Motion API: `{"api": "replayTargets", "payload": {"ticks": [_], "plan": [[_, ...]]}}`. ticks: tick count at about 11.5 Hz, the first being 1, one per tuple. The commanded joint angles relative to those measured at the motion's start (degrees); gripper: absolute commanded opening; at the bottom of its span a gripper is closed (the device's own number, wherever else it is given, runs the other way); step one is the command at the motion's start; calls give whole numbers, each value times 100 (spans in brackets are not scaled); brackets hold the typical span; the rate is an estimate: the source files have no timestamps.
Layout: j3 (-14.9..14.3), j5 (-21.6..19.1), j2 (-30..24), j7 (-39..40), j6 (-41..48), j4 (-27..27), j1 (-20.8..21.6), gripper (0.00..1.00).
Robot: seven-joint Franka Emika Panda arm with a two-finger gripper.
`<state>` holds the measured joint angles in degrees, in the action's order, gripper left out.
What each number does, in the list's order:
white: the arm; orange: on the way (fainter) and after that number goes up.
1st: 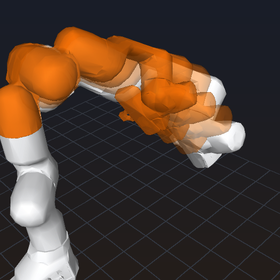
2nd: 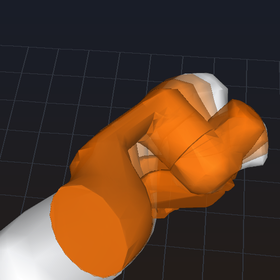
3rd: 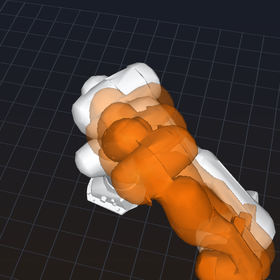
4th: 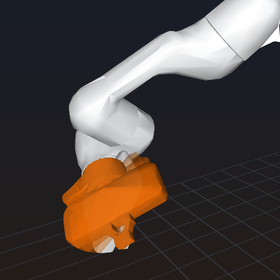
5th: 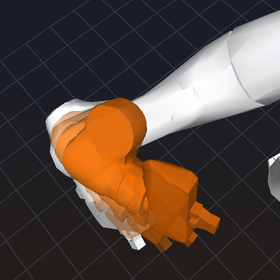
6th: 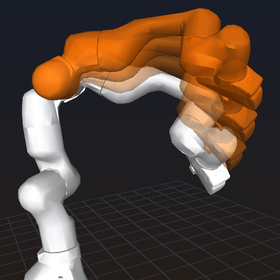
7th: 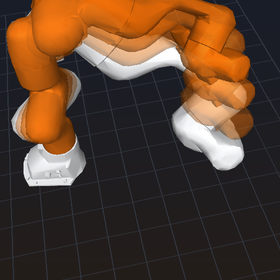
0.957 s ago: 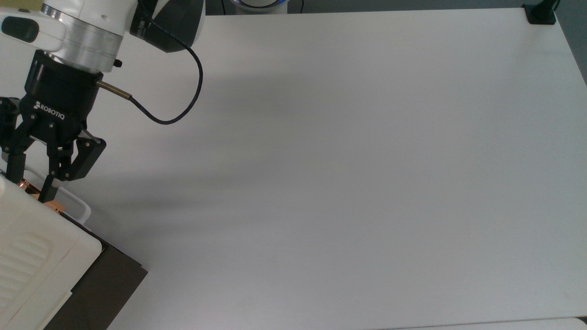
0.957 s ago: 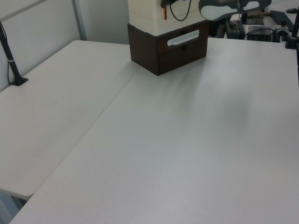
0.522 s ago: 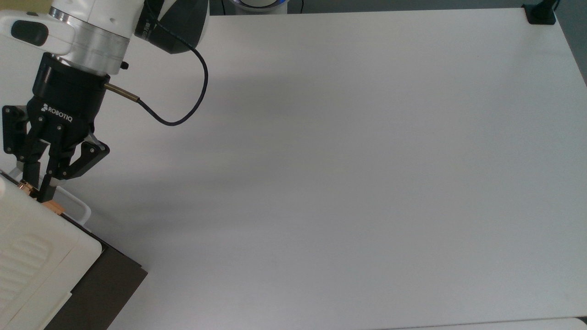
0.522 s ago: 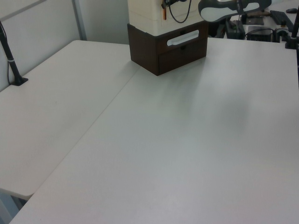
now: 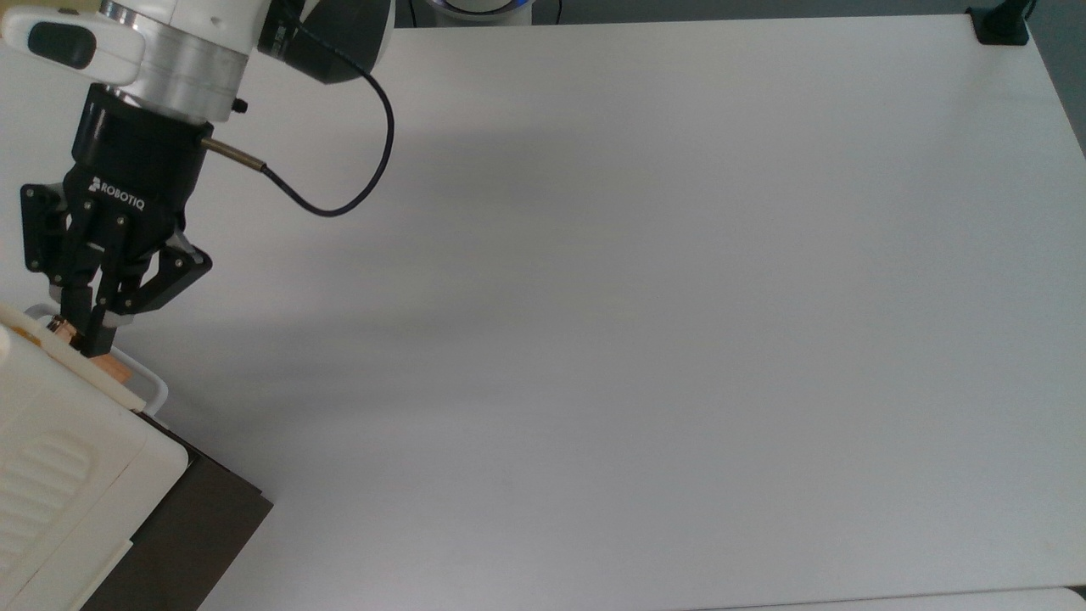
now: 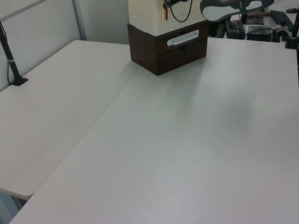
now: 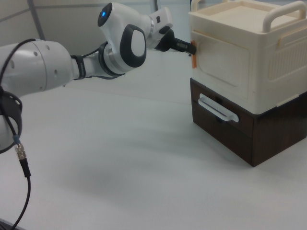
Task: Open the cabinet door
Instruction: 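Pull the door tab outward, swinging the cabinet door open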
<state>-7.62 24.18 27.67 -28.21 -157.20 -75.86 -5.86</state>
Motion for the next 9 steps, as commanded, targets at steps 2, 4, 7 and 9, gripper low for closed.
{"api": "replayTargets", "payload": {"ticks": [2,4,7,9], "plan": [[155,-412,-886,114,126,-1386,67,0],[374,-1043,-1105,428,1168,-1396,33,7],[419,-2546,-1509,1973,3319,-1230,24,34],[419,-2717,-1677,2248,4648,-1037,6,96]]}}
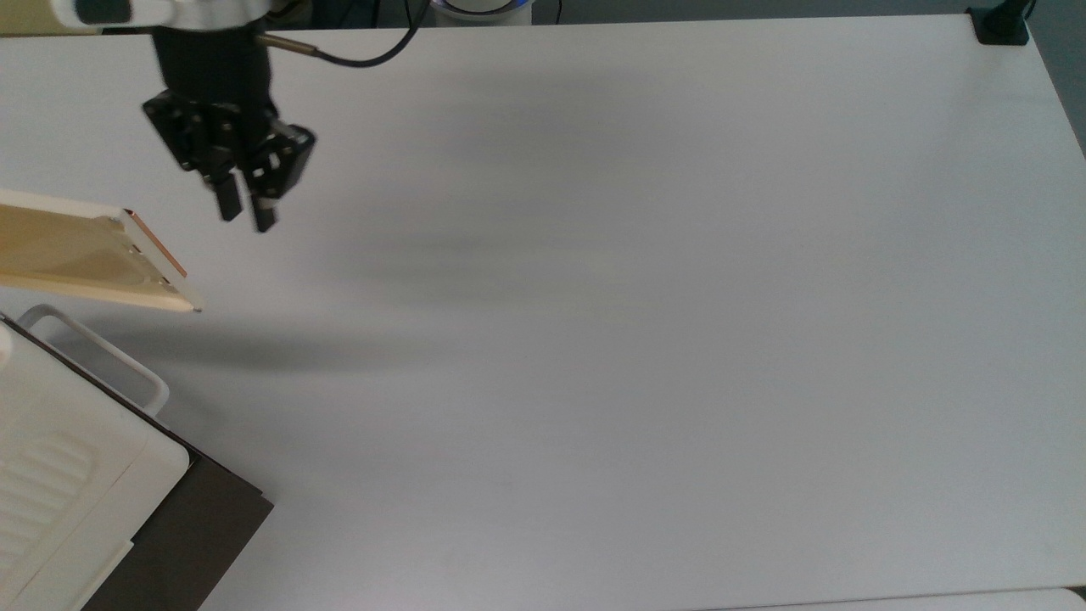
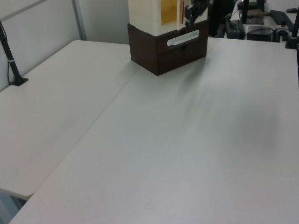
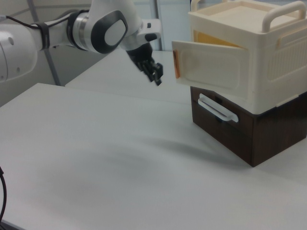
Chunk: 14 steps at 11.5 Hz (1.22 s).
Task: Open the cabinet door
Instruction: 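Pull the door tab outward, swinging the cabinet door open, then release the tab and lift the gripper away from the open door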
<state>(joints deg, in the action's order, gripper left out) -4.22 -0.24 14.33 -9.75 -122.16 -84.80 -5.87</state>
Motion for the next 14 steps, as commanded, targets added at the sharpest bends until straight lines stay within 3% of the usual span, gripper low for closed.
{"api": "replayTargets", "payload": {"ticks": [1,6,9,14], "plan": [[88,-283,-369,648,1621,-99,7,100],[106,-275,-781,1204,3117,-54,190,100],[115,-257,-1116,1247,3190,-159,244,100],[115,-222,-993,1450,2980,-160,305,100]]}}
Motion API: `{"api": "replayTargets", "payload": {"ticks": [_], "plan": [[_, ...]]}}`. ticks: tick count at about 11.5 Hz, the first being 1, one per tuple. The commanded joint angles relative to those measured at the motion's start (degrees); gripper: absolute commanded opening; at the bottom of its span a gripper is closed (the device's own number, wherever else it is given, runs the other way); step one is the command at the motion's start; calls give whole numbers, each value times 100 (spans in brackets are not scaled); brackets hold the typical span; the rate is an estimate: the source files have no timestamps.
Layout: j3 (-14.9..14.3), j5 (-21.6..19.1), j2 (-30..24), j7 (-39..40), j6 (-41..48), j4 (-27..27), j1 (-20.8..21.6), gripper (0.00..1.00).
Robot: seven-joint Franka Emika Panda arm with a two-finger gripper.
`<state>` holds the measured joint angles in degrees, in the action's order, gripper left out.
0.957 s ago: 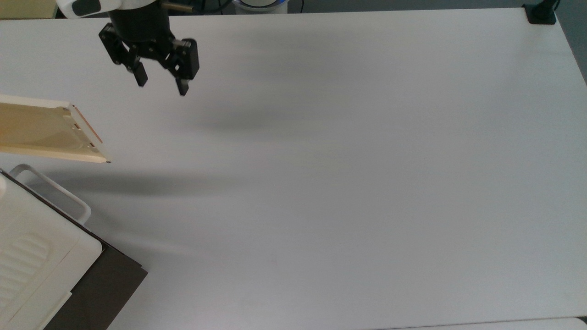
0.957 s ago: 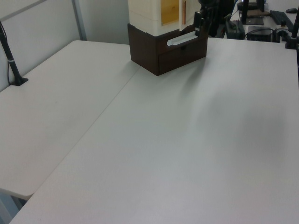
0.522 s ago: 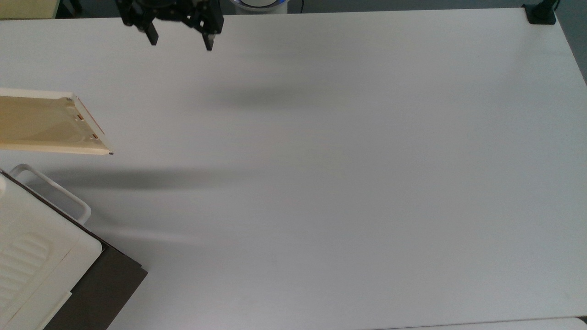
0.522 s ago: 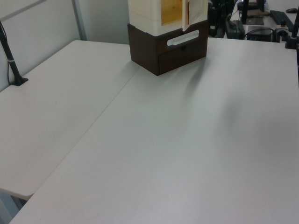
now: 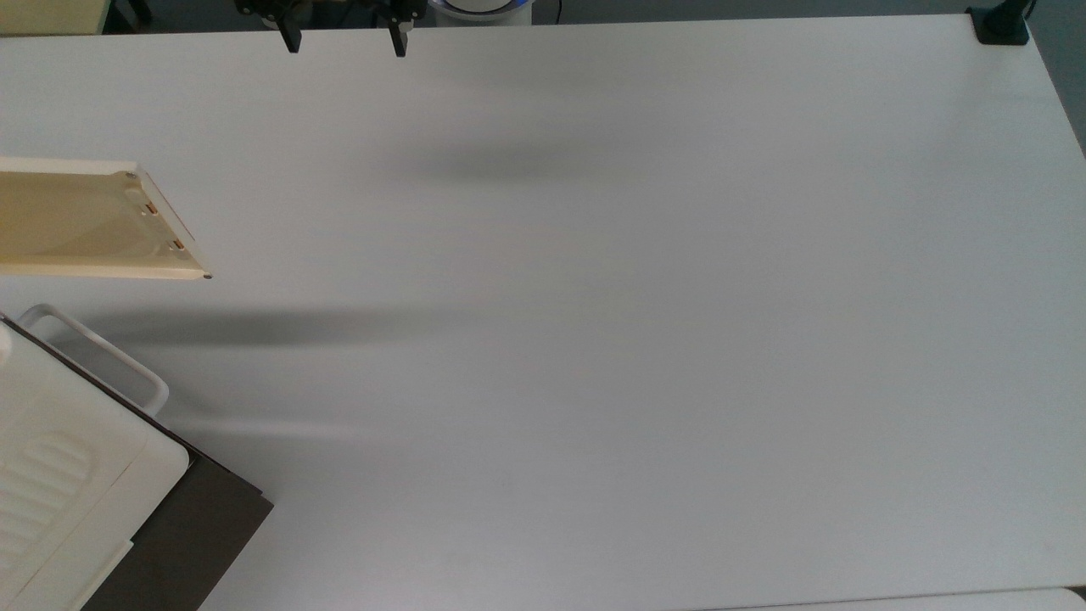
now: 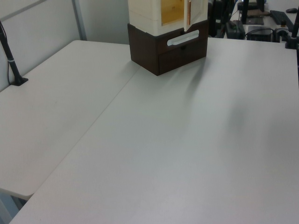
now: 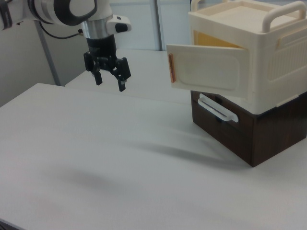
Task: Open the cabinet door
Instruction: 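Release the tab and lift the gripper away from the open door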
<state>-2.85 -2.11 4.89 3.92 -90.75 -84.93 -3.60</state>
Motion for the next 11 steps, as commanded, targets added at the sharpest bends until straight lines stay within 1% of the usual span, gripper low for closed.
{"api": "replayTargets", "payload": {"ticks": [1,3,11], "plan": [[-31,-26,-49,13,-171,-146,78,100],[-32,-26,-49,-137,-171,-138,78,100],[-93,-17,-67,-137,-171,-94,35,100]]}}
